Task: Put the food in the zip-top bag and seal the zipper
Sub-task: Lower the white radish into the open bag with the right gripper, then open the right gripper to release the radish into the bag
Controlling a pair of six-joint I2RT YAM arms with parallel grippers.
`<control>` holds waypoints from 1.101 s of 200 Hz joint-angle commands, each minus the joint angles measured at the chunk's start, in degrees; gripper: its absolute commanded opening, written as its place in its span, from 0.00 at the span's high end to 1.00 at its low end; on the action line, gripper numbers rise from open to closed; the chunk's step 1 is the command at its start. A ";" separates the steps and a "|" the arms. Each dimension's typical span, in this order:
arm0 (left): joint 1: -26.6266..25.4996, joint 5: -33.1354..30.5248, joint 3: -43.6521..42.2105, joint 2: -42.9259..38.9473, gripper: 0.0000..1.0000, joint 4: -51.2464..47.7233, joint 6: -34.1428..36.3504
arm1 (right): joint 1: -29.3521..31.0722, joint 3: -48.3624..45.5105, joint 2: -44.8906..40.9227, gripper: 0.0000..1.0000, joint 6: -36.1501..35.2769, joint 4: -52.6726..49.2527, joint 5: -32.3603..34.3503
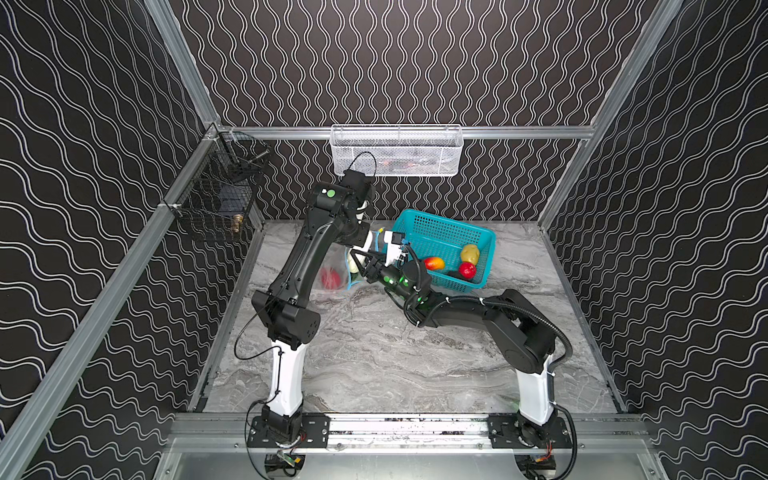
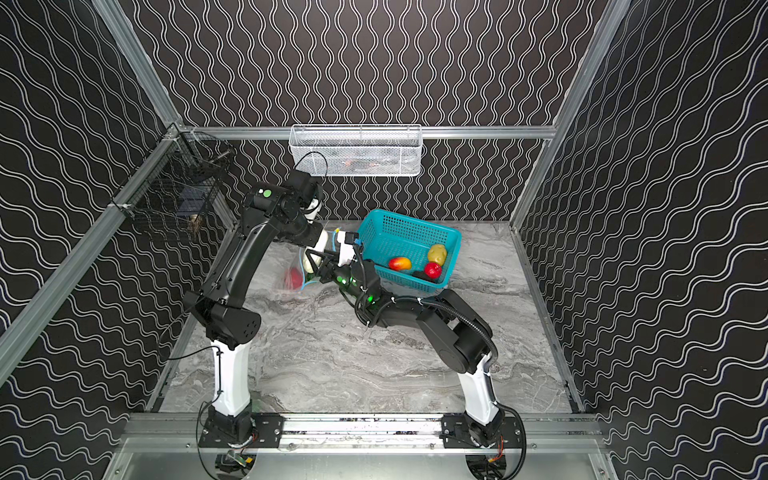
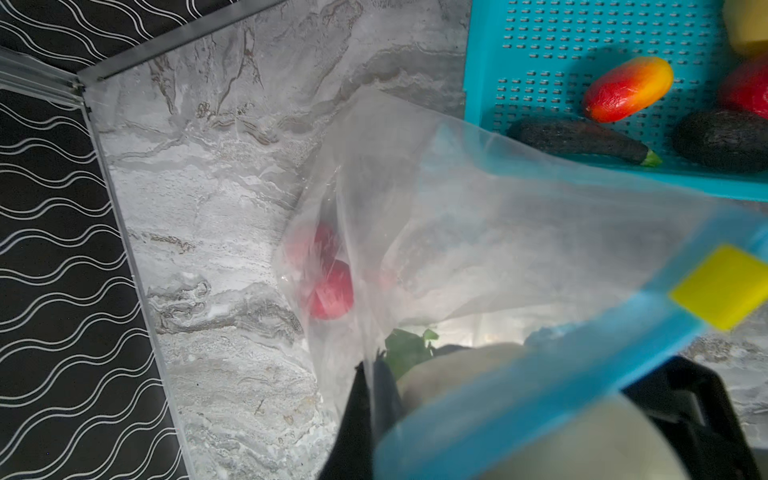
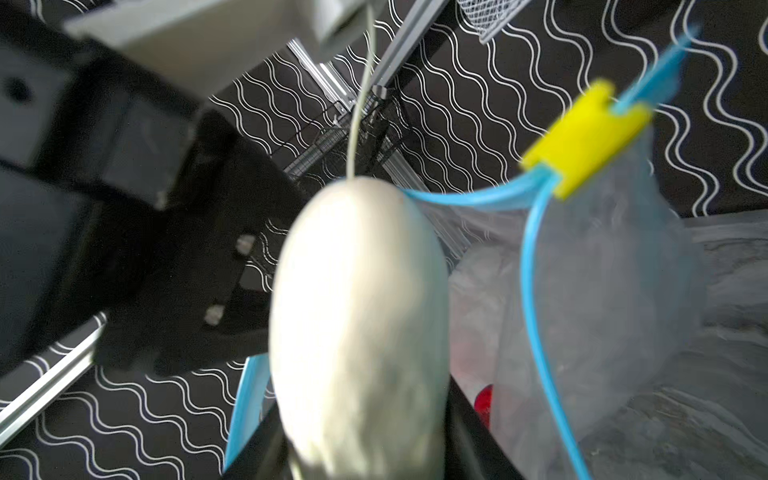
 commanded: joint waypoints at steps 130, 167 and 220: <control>-4.11 -6.75 -4.34 -3.91 1.00 6.52 2.51 | 0.91 19.30 2.13 0.28 -0.53 -38.07 8.00; -4.29 -8.02 -4.35 -3.29 1.00 6.39 2.13 | 0.56 17.45 -0.26 0.24 -0.27 -36.50 6.90; -4.30 -11.10 -4.47 -2.50 1.00 6.89 1.59 | 0.11 11.88 -5.30 0.21 0.26 -33.61 5.83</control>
